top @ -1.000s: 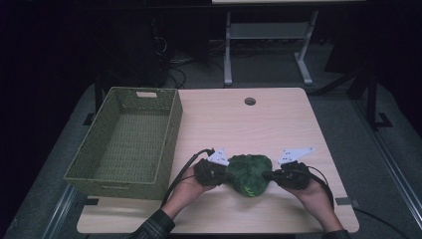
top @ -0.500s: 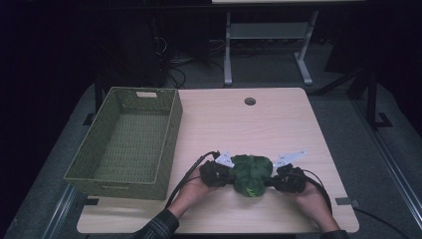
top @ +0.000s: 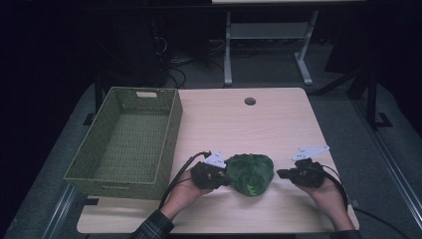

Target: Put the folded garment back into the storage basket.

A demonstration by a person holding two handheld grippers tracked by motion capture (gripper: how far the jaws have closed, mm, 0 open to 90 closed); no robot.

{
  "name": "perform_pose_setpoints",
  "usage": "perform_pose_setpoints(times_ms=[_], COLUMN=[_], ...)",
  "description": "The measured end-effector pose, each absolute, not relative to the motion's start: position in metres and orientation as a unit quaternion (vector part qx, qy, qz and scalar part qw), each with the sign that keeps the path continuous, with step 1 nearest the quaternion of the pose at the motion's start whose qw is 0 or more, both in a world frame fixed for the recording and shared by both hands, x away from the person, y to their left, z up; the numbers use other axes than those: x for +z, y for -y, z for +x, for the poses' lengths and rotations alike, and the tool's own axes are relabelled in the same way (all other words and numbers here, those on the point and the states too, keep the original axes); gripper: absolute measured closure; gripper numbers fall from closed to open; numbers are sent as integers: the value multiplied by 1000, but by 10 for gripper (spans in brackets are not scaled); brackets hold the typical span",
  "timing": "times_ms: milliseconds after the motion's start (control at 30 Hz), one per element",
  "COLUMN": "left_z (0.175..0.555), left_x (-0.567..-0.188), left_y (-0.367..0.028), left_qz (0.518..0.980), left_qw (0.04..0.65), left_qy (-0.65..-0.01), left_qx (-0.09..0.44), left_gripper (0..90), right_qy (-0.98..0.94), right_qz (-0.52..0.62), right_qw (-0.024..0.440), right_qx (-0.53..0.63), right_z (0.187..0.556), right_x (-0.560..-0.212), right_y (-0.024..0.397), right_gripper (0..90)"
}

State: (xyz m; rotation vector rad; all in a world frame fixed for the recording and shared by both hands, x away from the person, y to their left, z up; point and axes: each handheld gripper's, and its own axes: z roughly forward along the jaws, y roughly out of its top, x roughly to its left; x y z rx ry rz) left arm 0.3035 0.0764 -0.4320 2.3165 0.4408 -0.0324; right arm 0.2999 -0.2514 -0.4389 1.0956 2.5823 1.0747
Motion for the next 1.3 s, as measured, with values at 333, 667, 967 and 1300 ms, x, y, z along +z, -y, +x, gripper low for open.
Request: perform_pose_setpoints(times_ms=[333, 667, 967, 1300], left_z=[283, 288, 299, 316], left_x=[-436, -453, -460, -458], left_y=[-55, -31, -33, -59], left_qz=[913, 912, 917, 913], left_qw=[380, 377, 363, 364], left_qy=[-141, -138, -153, -183], left_qx=[-55, -79, -58, -36], left_gripper=[898, 898, 898, 898], right_qy=[-841, -863, -875, -876], right_qz=[366, 328, 315, 317], right_qw=[82, 35, 18, 20], right_qx=[390, 383, 367, 362], right_z=[353, 397, 383, 356], right_x=[-428, -448, -455, -453], right_y=[240, 193, 196, 208], right_gripper=[900, 900, 900, 900])
